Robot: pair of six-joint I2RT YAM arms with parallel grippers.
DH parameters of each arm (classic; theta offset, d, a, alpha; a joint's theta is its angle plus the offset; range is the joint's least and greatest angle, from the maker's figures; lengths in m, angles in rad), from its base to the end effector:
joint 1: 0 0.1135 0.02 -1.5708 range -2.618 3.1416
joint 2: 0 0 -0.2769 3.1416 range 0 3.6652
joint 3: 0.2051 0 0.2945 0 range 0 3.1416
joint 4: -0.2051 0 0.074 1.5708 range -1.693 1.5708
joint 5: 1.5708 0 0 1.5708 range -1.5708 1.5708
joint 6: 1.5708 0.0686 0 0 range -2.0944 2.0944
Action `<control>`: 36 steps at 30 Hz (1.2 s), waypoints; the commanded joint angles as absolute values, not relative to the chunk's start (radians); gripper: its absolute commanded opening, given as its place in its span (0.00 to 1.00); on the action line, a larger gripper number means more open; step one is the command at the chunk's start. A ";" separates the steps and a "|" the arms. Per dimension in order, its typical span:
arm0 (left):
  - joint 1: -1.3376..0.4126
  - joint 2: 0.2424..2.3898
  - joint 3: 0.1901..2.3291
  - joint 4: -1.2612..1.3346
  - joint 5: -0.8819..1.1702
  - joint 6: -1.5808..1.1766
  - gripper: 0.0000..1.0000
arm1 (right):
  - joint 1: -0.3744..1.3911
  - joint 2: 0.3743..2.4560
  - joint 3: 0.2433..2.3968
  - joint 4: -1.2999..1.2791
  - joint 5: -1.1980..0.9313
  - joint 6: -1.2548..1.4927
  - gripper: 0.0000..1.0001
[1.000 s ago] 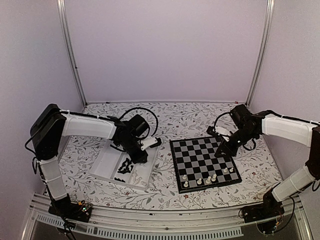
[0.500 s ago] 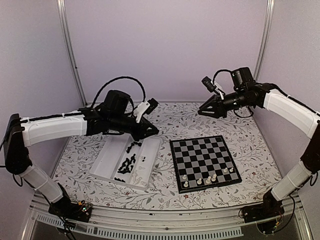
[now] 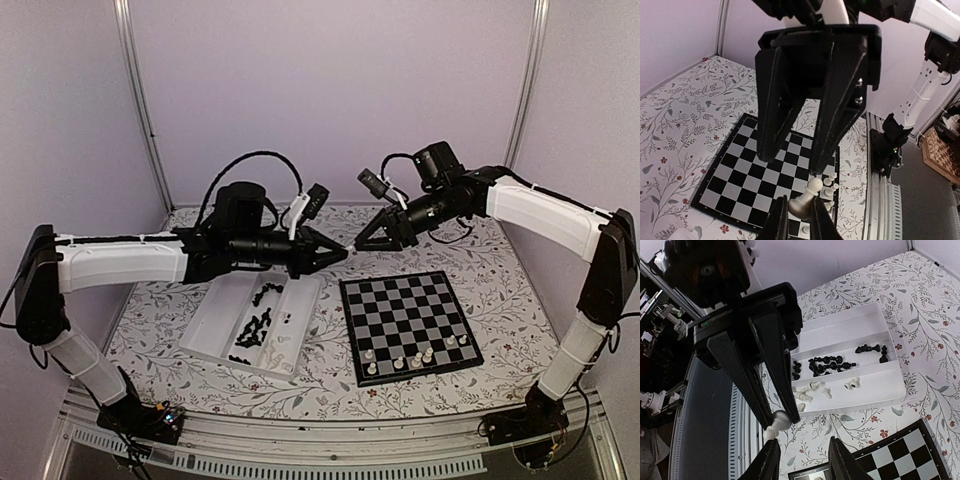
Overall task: Set up the chess pieces on the board
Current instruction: Place the chess piece on the chessboard.
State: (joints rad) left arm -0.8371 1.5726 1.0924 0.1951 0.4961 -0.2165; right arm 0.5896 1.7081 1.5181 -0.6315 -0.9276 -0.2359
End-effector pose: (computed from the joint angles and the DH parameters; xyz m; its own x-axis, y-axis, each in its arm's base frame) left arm 0.2656 -0.3433 0.2726 -0.3899 0.1504 -0.9085 0.8962 0.2887 -0.3369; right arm 0.3275 0.2852 0.3079 -0.4079 -0.4415 -0.7992 -0.9069 0.0949 0.4105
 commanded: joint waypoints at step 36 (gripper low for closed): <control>-0.884 1.638 1.137 0.260 0.458 -0.266 0.10 | 0.635 1.648 1.482 -0.690 -0.937 -0.345 0.23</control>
